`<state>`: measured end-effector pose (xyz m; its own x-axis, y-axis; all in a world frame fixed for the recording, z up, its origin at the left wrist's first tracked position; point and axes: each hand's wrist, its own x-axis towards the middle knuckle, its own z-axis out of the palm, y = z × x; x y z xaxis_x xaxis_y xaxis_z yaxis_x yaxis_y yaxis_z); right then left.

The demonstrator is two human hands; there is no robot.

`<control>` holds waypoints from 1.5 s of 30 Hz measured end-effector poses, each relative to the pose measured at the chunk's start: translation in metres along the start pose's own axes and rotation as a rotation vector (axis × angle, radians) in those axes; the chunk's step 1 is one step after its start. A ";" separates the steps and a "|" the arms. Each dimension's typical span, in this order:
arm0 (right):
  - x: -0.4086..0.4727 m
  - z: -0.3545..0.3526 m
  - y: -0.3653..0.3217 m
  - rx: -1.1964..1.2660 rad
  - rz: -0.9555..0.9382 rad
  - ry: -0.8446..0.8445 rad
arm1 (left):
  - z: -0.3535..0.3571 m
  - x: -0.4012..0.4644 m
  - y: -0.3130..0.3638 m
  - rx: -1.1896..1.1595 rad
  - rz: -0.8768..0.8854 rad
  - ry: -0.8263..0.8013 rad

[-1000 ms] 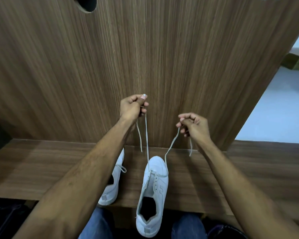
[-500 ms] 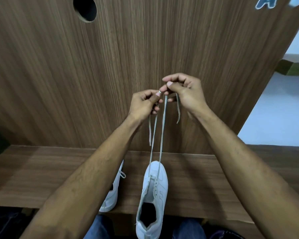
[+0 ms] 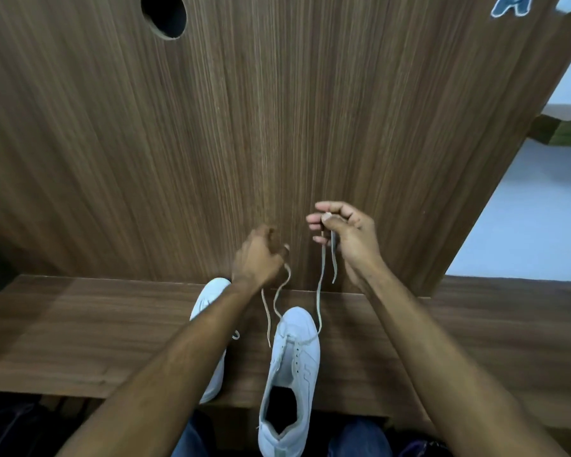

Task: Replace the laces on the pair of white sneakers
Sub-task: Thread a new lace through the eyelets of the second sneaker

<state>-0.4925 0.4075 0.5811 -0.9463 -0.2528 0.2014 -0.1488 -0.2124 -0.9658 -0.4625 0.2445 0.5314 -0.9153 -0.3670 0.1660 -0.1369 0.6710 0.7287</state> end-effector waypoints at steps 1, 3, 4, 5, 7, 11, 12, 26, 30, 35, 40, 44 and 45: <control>-0.002 0.000 0.009 0.030 0.035 0.004 | 0.010 -0.012 -0.004 -0.153 0.055 -0.098; -0.006 0.002 0.030 0.067 0.119 0.019 | 0.035 -0.038 -0.007 -0.397 0.117 -0.316; -0.009 0.004 0.040 0.074 0.159 0.029 | 0.048 -0.045 -0.010 -0.439 0.140 -0.370; -0.011 0.005 0.049 0.077 0.192 0.032 | 0.060 -0.050 -0.014 -0.437 0.155 -0.387; -0.015 0.005 0.060 0.069 0.231 0.031 | 0.079 -0.051 -0.022 -0.424 0.166 -0.384; -0.009 -0.012 0.054 0.041 0.133 0.106 | 0.078 -0.046 -0.035 -0.369 0.081 -0.356; -0.006 -0.019 0.050 0.044 0.098 0.133 | 0.075 -0.046 -0.042 -0.352 0.054 -0.353; -0.047 -0.064 0.153 -0.818 0.089 -0.090 | 0.076 -0.063 -0.109 -0.057 -0.091 -0.390; -0.071 -0.040 0.191 -0.851 0.069 -0.442 | 0.084 -0.066 -0.090 -0.012 0.030 -0.442; -0.068 -0.051 0.206 -0.832 0.188 -0.369 | 0.082 -0.074 -0.098 0.083 -0.077 -0.378; -0.071 -0.068 0.209 -0.908 0.267 -0.409 | 0.079 -0.078 -0.101 0.110 -0.083 -0.392; -0.075 -0.054 0.210 -0.799 0.203 -0.432 | 0.087 -0.081 -0.090 0.131 -0.060 -0.320; -0.075 -0.048 0.212 -0.782 0.166 -0.426 | 0.087 -0.082 -0.089 0.133 -0.051 -0.316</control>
<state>-0.4670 0.4265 0.3540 -0.8098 -0.5840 -0.0569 -0.3196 0.5204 -0.7919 -0.4083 0.2716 0.3950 -0.9752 -0.1986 -0.0979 -0.2149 0.7424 0.6346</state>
